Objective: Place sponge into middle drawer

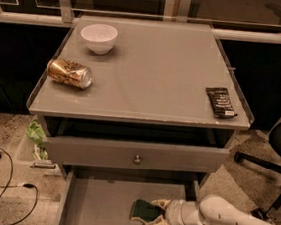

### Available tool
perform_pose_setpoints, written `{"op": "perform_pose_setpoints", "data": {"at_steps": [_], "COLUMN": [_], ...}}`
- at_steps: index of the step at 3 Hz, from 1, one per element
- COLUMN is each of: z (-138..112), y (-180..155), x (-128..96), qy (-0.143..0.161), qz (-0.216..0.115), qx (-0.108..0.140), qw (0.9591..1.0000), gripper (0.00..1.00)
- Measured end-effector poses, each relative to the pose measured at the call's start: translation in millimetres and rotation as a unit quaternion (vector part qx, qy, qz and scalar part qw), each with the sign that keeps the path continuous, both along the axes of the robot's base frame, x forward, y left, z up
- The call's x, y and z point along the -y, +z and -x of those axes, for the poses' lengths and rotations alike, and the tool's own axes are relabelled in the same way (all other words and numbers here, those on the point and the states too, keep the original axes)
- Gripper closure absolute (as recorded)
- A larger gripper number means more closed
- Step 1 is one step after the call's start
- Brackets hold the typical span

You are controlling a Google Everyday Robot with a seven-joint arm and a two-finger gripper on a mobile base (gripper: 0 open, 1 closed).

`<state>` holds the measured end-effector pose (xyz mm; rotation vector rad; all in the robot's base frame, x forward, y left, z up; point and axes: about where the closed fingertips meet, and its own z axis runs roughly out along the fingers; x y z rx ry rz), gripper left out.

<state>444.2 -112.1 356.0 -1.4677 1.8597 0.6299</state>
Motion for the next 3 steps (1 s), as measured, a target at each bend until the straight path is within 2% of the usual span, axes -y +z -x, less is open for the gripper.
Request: {"op": "perform_pose_setpoints", "data": {"at_steps": [1,2,3], "z": [0.0,0.0,0.0], "y": [0.0,0.0,0.0], "x": [0.0,-0.1,-0.1], "qy": [0.000,0.000,0.000], "qz": [0.000,0.000,0.000], "qx": [0.000,0.000,0.000], "qw": [1.0000,1.0000,1.0000], "gripper": [0.11,0.00,0.00]}}
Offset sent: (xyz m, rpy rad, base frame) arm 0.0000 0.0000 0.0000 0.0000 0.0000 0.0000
